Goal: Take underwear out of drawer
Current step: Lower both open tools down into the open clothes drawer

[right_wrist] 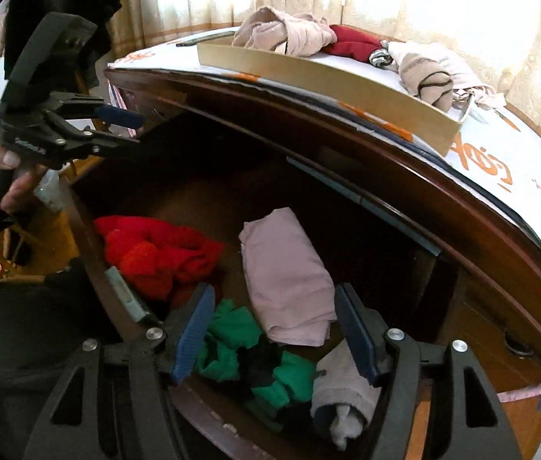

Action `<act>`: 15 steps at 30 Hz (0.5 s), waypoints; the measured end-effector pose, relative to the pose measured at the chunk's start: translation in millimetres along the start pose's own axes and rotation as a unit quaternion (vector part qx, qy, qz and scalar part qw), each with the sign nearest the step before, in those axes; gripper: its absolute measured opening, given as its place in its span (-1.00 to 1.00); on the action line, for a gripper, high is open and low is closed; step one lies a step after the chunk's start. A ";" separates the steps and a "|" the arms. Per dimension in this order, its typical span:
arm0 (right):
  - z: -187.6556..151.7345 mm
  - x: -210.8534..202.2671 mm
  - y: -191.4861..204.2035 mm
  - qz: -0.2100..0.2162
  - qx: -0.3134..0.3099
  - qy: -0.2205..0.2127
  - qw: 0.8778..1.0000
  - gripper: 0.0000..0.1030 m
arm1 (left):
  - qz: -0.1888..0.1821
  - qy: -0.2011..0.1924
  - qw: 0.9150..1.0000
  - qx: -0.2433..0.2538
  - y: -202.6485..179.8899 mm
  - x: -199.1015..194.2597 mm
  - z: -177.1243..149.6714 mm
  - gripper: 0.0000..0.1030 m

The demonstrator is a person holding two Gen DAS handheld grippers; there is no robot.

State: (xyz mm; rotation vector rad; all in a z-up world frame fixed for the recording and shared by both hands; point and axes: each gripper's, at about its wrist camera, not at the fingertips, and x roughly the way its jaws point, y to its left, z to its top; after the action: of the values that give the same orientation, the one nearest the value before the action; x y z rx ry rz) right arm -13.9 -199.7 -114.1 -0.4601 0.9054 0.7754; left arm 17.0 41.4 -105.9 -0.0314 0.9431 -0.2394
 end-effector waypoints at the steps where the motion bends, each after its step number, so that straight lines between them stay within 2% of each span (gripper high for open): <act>1: 0.2 2.0 0.3 -0.001 -0.002 0.001 1.000 0.30 | 0.000 0.003 1.000 0.001 -0.1 1.5 -1.2 0.66; 15: 12.2 42.4 15.0 -0.012 -0.078 0.040 0.996 0.30 | -0.001 0.064 0.998 0.004 -0.9 27.6 -17.0 0.66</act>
State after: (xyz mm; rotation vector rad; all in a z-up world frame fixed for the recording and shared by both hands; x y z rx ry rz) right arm -2.8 -165.1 -143.3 -0.6419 0.9167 0.8140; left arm 18.7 35.9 -137.8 -0.0093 1.0697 -0.2501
